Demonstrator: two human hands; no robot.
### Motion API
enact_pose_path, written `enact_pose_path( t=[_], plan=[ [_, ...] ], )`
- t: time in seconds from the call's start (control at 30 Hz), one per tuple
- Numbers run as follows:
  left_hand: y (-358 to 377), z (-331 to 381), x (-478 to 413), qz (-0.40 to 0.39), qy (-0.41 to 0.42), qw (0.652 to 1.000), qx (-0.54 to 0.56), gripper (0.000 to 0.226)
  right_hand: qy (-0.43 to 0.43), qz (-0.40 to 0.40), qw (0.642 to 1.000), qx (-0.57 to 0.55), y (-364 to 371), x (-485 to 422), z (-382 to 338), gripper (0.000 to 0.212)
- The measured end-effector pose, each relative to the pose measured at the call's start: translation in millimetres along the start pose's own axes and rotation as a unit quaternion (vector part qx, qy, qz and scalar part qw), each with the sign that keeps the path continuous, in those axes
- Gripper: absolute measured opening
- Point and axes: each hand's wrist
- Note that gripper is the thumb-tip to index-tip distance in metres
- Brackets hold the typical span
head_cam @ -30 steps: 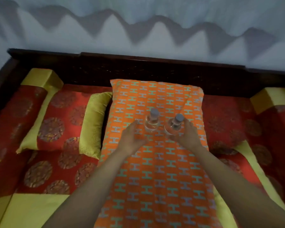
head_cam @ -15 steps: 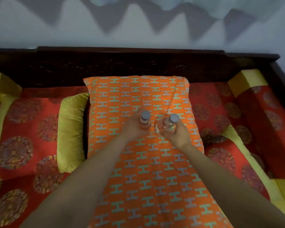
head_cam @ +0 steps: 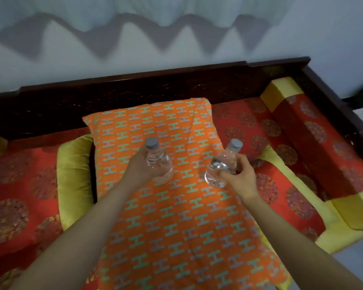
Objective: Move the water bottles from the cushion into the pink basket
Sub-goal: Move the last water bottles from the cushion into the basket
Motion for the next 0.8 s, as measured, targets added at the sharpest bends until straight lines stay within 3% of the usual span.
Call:
enact_pose_path(
  t=[0.1,0.27,0.37,0.5,0.63,0.8],
  plan=[
    [13,30,12,-0.018,0.032,0.999,-0.013,0.064,-0.002,0.037,0.999,-0.031,-35,7,0,0.055],
    [71,89,34,-0.064,0.082,0.995,0.008,0.053,-0.022,0.106,0.993,-0.040,-117,22,2,0.048],
    [122,133,56,-0.080,0.130,0.988,-0.003,0.048,-0.023,0.146,0.989,-0.029,-187,40,16,0.049],
    [191,184,89,-0.092,0.148,0.985,0.021,0.065,-0.019,0.174,0.984,-0.015,-284,63,39,0.052],
    [258,232,121,-0.089,0.158,0.982,0.044,0.059,-0.041,0.220,0.974,-0.034,-374,88,52,0.041],
    [358,288,167,-0.107,0.177,0.977,0.060,0.056,-0.018,0.269,0.962,-0.038,-487,117,79,0.050]
  ],
)
Point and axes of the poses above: each hand's wrist, its own x-axis away from the middle knuckle, its own y-axis out of the palm, z = x × y, and after that the axes turned 5 degrees about z, right-handed
